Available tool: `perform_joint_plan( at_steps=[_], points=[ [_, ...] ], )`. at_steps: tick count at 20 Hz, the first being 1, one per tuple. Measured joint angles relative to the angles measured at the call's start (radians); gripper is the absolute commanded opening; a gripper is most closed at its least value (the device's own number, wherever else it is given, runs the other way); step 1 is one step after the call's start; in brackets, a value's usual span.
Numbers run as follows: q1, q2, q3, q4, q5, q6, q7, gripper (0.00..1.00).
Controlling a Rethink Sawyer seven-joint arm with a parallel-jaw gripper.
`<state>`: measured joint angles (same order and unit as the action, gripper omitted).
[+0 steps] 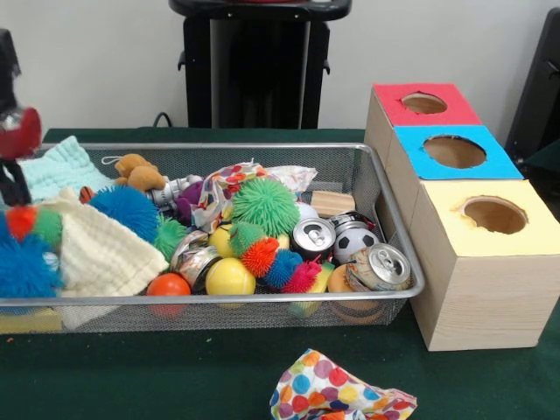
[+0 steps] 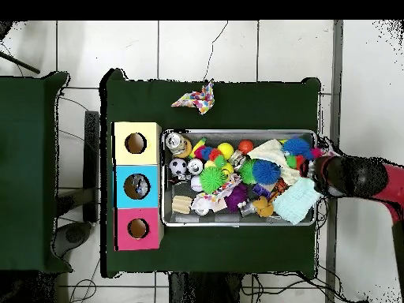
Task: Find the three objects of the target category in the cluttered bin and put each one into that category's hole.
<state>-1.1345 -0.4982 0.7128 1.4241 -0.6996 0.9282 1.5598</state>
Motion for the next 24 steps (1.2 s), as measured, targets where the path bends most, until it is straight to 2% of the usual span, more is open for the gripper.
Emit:
perform_joint_plan(
  at_steps=[7,11,17,19,23,24],
  points=[
    [-0.056,-0.058,-0.014,0.043,-0.021,-0.034,0.0,0.0],
    [-0.047,-0.072,-0.031,0.044,-0.063,-0.063,0.0,0.0],
    [0.038,-0.091,-0.088,0.05,-0.134,-0.155,0.0,0.0],
    [0.104,-0.103,-0.131,0.059,-0.153,-0.209,0.003,0.0],
    [0.185,-0.12,-0.17,0.084,-0.156,-0.265,0.007,0.0],
    [0.225,-0.128,-0.184,0.102,-0.155,-0.289,0.007,0.0]
  ],
)
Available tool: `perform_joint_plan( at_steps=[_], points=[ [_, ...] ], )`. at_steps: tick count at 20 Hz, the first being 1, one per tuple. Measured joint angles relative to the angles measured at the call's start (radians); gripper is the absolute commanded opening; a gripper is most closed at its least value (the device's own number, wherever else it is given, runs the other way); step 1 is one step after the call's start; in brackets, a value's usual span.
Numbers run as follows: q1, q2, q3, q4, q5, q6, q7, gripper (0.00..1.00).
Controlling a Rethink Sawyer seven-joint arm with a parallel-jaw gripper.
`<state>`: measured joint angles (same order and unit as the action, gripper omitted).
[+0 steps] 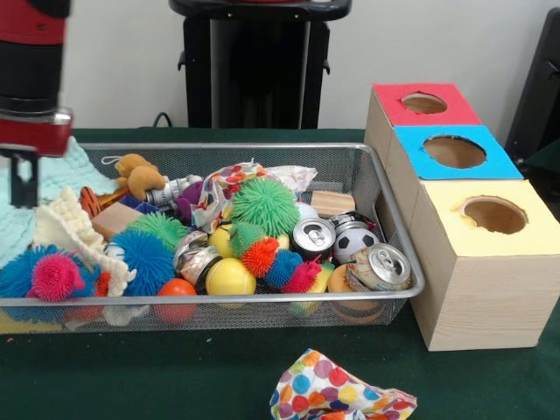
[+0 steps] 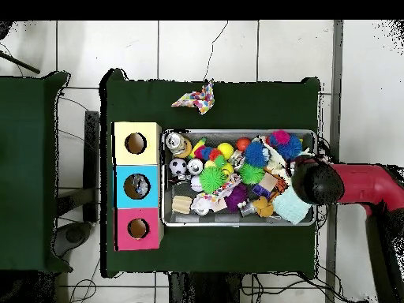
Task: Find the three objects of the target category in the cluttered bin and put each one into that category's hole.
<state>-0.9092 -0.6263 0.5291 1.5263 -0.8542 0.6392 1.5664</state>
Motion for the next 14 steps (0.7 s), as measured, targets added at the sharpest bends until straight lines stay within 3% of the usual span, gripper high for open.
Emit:
perform_joint_plan(
  at_steps=[6,7,14],
  points=[
    [0.056,-0.002,-0.011,0.022,0.02,-0.037,0.0,0.0],
    [0.063,-0.002,-0.012,0.026,0.025,-0.044,0.0,1.0],
    [0.078,-0.001,-0.061,0.044,0.064,-0.096,0.0,1.0]
  ],
)
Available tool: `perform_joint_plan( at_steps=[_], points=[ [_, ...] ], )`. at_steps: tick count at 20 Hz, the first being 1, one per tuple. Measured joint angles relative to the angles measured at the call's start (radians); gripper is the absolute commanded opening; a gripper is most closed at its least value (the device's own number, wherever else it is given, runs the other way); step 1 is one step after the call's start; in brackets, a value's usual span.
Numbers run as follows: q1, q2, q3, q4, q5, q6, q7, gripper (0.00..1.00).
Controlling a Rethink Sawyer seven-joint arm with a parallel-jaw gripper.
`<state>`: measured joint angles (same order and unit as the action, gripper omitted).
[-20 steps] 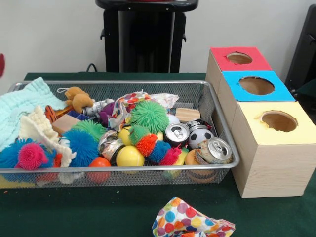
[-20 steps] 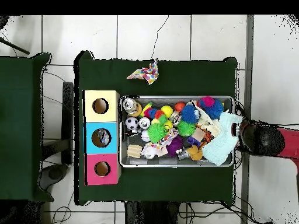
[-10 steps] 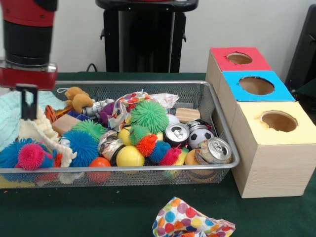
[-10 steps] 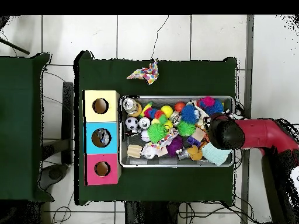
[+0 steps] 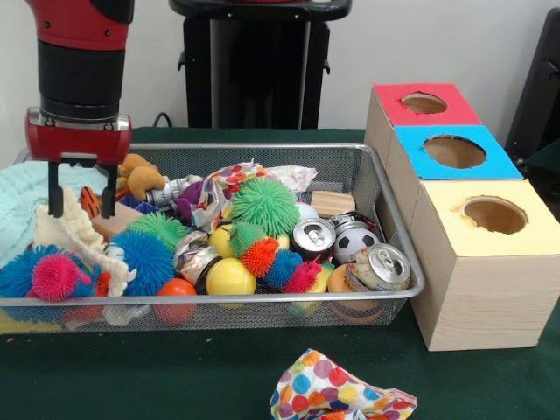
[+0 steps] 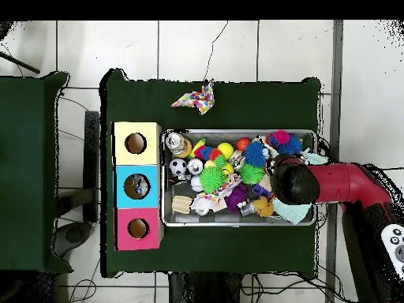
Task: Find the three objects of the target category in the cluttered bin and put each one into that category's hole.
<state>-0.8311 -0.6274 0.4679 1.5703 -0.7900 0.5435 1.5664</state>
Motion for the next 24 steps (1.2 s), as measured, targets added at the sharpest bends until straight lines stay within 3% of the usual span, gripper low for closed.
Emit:
perform_joint_plan(
  at_steps=[7,24],
  points=[
    [0.013,0.003,-0.063,0.006,0.027,-0.006,0.0,1.0],
    [0.041,0.009,-0.137,0.008,0.086,-0.006,0.0,1.0]
  ],
)
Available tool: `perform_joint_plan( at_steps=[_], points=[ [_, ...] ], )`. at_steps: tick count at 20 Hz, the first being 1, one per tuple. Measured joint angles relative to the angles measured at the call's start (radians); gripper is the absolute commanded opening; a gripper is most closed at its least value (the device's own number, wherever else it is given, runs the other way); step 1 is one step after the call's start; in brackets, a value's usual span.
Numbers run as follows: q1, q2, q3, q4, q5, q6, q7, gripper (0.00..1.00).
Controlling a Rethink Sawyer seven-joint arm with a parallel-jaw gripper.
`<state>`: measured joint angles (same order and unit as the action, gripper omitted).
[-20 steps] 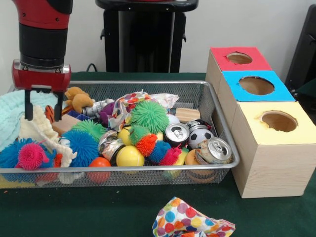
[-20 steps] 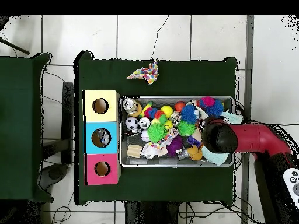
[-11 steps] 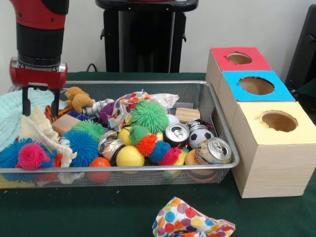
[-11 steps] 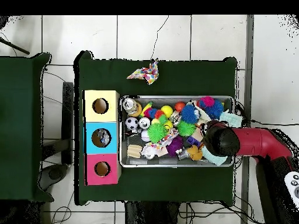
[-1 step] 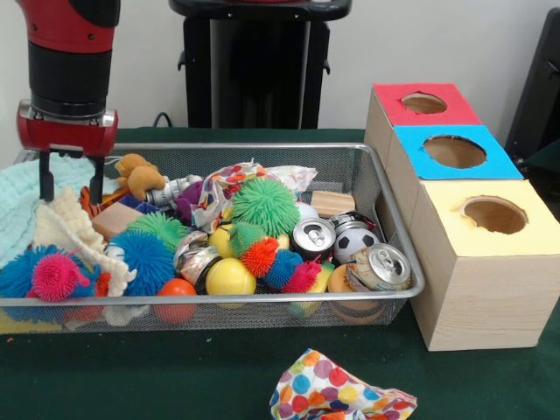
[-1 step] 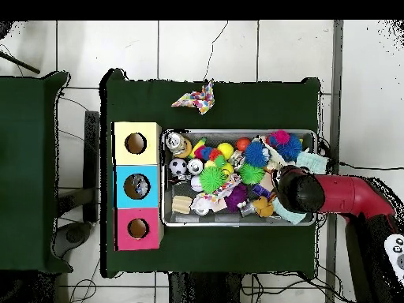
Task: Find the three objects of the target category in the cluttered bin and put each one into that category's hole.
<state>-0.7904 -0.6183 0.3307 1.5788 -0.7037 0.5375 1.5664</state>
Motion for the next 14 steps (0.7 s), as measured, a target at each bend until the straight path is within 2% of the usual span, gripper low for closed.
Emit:
perform_joint_plan(
  at_steps=[14],
  points=[
    [0.02,0.013,-0.041,0.0,0.02,0.0,0.0,1.0]
  ],
)
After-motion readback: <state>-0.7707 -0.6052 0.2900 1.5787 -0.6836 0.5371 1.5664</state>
